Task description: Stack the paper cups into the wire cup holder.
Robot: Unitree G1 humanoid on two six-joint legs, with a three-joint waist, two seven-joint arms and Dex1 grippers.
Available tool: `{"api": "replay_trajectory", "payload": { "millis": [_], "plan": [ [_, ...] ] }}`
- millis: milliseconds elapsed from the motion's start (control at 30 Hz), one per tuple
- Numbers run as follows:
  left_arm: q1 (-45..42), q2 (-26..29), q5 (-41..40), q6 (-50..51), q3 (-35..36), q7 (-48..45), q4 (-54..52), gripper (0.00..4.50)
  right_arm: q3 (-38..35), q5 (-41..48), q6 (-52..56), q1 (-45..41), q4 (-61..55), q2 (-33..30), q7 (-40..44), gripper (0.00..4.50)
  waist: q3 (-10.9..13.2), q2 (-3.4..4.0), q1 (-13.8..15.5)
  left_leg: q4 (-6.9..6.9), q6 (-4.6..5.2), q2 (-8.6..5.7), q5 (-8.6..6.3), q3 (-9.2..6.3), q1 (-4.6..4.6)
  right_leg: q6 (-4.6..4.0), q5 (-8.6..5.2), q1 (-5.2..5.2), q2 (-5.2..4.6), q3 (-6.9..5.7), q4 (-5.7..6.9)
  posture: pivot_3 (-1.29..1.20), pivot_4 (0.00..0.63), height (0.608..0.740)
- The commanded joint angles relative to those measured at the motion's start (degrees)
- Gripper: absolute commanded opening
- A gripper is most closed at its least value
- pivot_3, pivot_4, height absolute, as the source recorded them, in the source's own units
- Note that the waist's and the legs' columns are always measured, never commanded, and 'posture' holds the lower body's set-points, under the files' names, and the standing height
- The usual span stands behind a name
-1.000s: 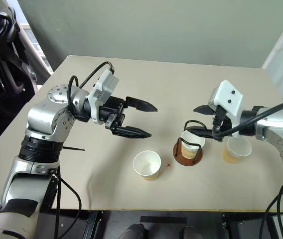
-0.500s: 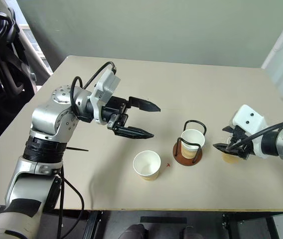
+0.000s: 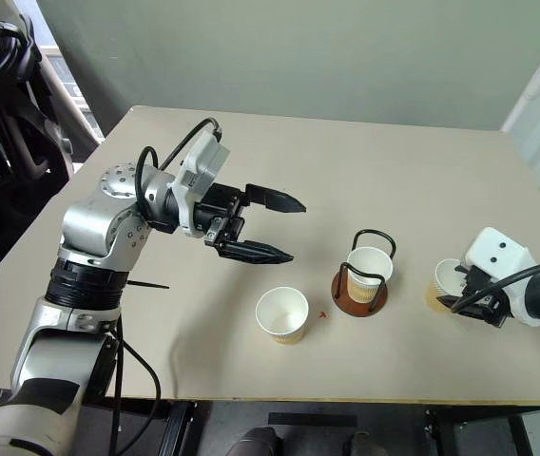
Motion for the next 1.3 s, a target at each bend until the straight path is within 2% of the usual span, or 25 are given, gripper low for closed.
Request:
{"api": "replay_trajectory", "payload": {
  "millis": [33, 533, 633, 867, 1300],
  "plan": [
    [-1.3, 0.5, 0.0, -0.6, 0.6, -0.6, -1.1, 4.50, -0.3, -2.1, -2.6, 0.2, 0.9, -1.5, 0.7, 3.11, 0.0, 0.00, 0.0, 0.00, 0.00, 0.00, 0.00, 0.00, 0.00, 0.00, 0.00, 0.00, 0.00, 0.00, 0.00, 0.00, 0.150, 0.740],
    [-0.9, 0.8, 0.1, -0.7, 0.7, -0.1, -1.6, 4.50, 10.5, -7.9, -9.3, -4.4, 9.0, -1.6, 2.0, 3.11, 0.0, 0.00, 0.0, 0.03, 0.02, 0.00, -0.01, 0.00, 0.01, 0.02, 0.01, 0.03, 0.01, 0.00, 0.00, 0.00, 0.150, 0.740],
    [-0.8, 0.9, 0.2, -0.8, 0.7, 0.1, -1.6, 4.50, 12.8, -9.2, -10.1, -6.2, 10.9, -1.0, 2.1, 2.55, 0.0, 0.00, -0.1, 0.02, 0.03, 0.00, -0.01, 0.00, 0.01, 0.03, 0.01, 0.02, 0.01, 0.00, 0.00, 0.00, 0.150, 0.740],
    [-0.6, 1.3, 0.3, -0.6, 0.8, 0.3, -2.0, 4.50, 15.1, -10.0, -10.6, -8.2, 12.4, -0.4, 3.1, 0.03, 0.0, 0.00, 0.0, 0.04, 0.03, 0.00, -0.01, 0.00, 0.01, 0.03, 0.01, 0.03, 0.01, -0.01, 0.00, 0.00, 0.150, 0.740],
    [-0.4, 1.8, 0.1, -0.4, 0.9, 0.2, -2.3, 4.50, 11.8, -8.0, -8.8, -10.5, 10.0, -0.3, 4.5, 0.03, 0.0, 0.00, -0.1, 0.04, 0.03, 0.00, -0.01, 0.01, 0.01, 0.03, 0.01, 0.02, 0.01, -0.01, 0.01, 0.00, 0.150, 0.740]
  ]
}}
